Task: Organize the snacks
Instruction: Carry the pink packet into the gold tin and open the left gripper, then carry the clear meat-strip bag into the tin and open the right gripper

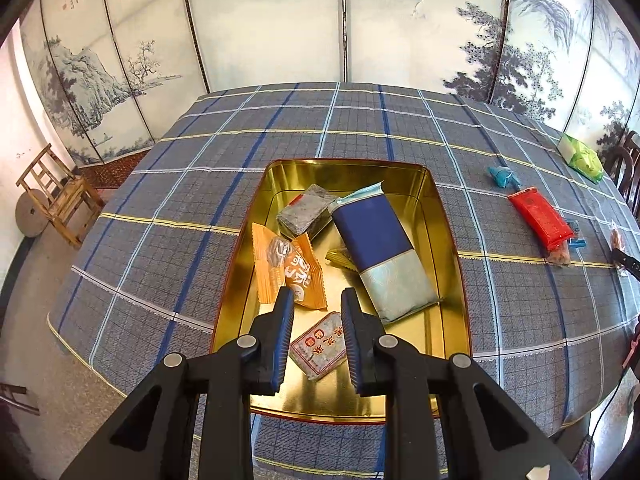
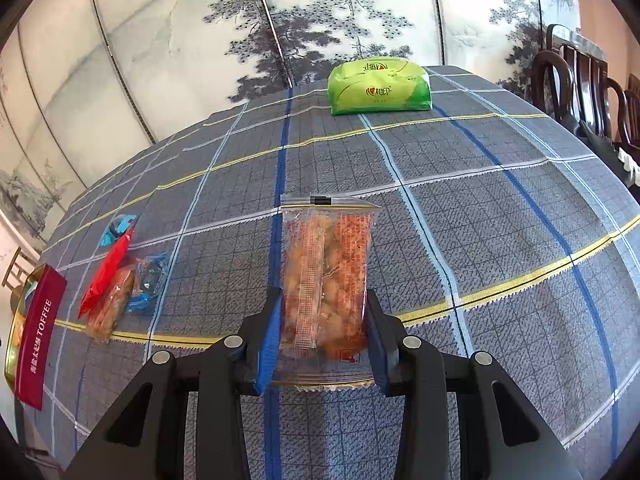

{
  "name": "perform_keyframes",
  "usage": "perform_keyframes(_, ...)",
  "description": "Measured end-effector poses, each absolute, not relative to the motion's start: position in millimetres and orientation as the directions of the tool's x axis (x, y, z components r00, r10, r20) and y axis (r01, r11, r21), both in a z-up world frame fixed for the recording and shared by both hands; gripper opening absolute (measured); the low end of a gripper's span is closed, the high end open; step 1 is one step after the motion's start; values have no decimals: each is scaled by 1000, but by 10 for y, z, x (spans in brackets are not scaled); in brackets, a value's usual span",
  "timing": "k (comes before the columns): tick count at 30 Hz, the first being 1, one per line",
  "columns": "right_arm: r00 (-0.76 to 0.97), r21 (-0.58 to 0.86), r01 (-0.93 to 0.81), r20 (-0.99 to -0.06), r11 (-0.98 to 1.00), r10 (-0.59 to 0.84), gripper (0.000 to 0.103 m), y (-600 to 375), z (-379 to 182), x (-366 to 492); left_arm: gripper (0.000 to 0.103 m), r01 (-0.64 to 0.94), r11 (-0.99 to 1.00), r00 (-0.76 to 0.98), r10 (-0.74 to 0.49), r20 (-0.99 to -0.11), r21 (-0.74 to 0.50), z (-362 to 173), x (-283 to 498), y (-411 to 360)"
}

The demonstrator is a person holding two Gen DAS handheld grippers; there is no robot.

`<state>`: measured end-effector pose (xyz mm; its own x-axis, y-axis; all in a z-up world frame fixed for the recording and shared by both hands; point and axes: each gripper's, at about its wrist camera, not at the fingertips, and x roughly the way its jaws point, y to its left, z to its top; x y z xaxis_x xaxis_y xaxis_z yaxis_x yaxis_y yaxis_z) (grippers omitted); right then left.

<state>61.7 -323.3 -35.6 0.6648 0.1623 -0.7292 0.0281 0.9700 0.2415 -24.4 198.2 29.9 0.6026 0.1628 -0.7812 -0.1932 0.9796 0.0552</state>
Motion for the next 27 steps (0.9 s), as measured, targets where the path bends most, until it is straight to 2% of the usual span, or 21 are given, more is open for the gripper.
perform_keyframes(6,665,233,23,-730,972,159,39,-3224,-353,603,26,-194,979,609,171,-775,64,282,-277,1872)
perform_keyframes(8,666,231,17,-728,973,161,39,-3198,-347,566,30,-194,979,611,175,-772,69,275,-290,1851)
perform_keyframes(10,667,239,10,-725,971,171,39,-3168,-339,526,40,-203,976,616,194,-764,84,280,-307,1829)
perform_keyframes(18,679,286,-38,-695,957,235,39,-2930,-200,372,58,-219,963,659,264,-704,156,372,-407,1748)
perform_keyframes(23,690,306,-108,-662,946,293,39,-2634,-8,264,70,-225,961,662,273,-698,162,379,-437,1757)
perform_keyframes(27,684,333,-174,-636,927,357,39,-2347,133,180,85,-232,958,672,285,-683,171,393,-493,1762)
